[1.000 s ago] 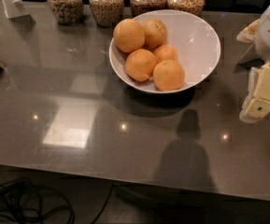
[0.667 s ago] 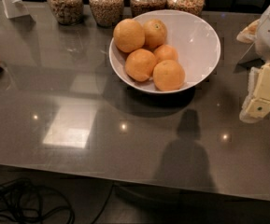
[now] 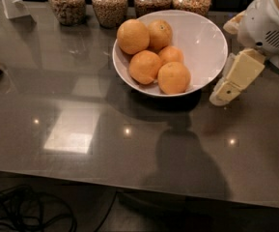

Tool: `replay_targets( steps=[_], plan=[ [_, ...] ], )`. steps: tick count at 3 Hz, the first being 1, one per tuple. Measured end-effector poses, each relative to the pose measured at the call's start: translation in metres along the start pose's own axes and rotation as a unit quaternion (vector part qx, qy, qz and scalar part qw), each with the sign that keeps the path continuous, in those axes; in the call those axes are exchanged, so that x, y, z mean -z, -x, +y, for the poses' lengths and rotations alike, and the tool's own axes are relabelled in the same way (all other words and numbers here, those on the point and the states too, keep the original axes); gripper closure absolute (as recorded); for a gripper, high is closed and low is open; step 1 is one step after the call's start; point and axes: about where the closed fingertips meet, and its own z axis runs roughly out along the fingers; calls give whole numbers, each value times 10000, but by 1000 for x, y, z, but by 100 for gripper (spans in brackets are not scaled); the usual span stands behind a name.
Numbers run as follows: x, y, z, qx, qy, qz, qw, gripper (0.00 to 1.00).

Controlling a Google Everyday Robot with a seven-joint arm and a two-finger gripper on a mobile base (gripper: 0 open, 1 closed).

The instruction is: Pick orange from white bowl

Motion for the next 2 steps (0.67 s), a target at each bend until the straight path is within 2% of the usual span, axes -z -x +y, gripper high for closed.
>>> replay_targets(
  steps=[1,2],
  plan=[
    [-26,30,-23,-525,-33,-509,9973,0],
    [-27,31,-25,-682,-49,-533,9962,0]
  ],
)
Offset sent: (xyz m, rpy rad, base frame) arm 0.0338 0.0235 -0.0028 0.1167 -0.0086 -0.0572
